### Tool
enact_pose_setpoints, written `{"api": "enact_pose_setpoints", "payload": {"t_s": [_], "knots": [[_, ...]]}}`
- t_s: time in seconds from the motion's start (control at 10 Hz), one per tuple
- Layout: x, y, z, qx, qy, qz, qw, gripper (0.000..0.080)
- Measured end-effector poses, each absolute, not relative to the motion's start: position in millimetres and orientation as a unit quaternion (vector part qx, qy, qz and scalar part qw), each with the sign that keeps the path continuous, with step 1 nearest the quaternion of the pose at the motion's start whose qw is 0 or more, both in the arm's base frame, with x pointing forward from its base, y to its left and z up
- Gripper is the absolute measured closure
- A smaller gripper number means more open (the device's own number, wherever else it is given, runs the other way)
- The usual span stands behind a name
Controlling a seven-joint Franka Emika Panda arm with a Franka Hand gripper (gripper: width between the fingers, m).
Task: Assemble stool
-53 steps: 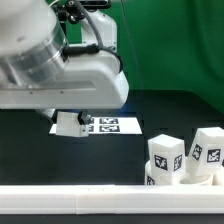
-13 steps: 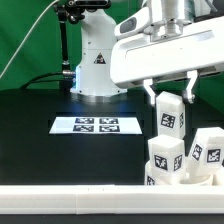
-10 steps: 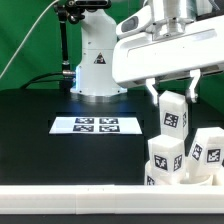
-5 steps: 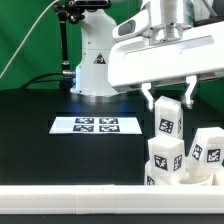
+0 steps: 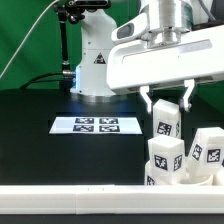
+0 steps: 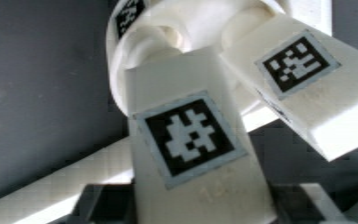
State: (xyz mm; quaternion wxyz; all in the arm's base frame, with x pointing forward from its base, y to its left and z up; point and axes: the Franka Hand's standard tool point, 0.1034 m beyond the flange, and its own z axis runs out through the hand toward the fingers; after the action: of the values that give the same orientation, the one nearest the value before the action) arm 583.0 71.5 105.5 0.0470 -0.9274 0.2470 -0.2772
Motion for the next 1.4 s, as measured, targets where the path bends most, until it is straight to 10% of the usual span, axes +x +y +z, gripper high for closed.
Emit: {"api": "enact_pose_setpoints", "payload": {"t_s": [1.4], "knots": [[587.3, 81.7, 93.9, -0.933, 0.234, -0.27, 0.045, 0.0463]]}}
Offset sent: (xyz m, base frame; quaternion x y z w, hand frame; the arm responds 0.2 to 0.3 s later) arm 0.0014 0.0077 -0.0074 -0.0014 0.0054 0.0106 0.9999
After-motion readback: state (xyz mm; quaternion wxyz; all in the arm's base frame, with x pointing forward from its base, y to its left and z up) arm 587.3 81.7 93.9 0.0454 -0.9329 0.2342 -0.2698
